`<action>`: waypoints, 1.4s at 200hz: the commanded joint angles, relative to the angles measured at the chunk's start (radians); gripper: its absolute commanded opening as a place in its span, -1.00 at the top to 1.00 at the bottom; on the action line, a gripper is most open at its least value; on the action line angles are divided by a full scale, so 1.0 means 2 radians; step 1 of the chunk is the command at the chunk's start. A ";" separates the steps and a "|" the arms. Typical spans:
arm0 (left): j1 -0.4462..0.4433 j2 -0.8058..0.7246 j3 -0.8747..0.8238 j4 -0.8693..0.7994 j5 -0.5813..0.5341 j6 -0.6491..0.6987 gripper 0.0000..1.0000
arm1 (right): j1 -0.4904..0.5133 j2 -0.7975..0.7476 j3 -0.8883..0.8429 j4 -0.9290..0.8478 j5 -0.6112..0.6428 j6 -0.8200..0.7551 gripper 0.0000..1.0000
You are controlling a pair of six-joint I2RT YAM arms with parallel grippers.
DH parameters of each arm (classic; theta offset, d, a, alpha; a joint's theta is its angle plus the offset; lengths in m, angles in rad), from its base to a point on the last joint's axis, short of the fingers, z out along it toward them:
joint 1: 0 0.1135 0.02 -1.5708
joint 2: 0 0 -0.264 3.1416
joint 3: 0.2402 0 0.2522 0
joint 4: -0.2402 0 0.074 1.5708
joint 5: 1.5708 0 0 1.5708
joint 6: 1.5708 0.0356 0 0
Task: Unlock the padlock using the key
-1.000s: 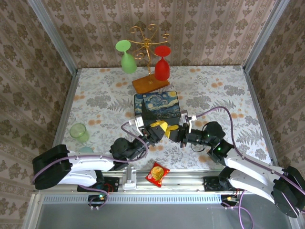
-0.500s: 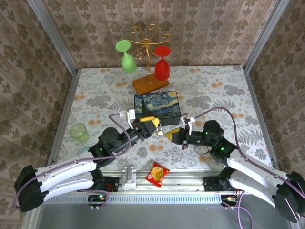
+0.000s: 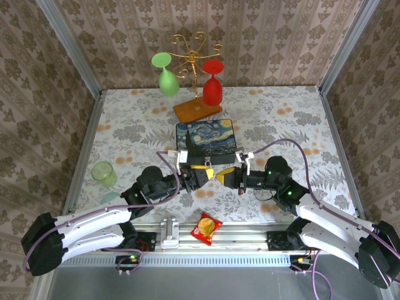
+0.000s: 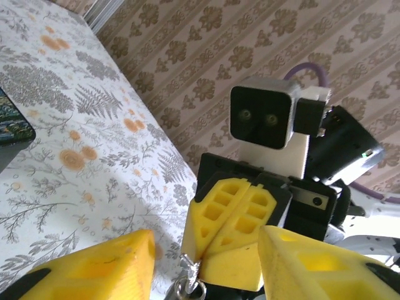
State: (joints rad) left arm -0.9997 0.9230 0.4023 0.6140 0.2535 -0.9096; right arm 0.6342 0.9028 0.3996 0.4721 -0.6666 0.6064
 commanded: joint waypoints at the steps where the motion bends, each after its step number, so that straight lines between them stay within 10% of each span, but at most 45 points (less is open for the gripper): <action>1: 0.002 0.003 -0.022 0.062 -0.008 -0.028 0.03 | -0.003 0.000 0.011 0.029 -0.008 0.009 1.00; 105: -0.007 0.041 -0.019 0.116 -0.002 -0.032 0.23 | -0.003 0.006 0.003 0.042 -0.009 0.016 1.00; 209: -0.007 0.047 -0.009 0.091 0.001 -0.028 1.00 | -0.004 0.004 0.004 0.039 -0.004 0.019 1.00; 235: -0.007 0.047 -0.008 0.094 -0.004 -0.028 1.00 | -0.004 -0.003 0.006 0.028 0.019 0.027 -0.37; 280: -0.009 0.040 0.003 0.122 -0.020 -0.030 1.00 | -0.010 0.025 -0.010 0.178 0.007 0.102 -0.61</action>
State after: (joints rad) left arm -1.0084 1.0199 0.3698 0.7986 0.2401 -0.9722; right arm 0.6182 0.9184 0.3916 0.6220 -0.6544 0.7158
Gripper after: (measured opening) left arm 0.048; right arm 0.811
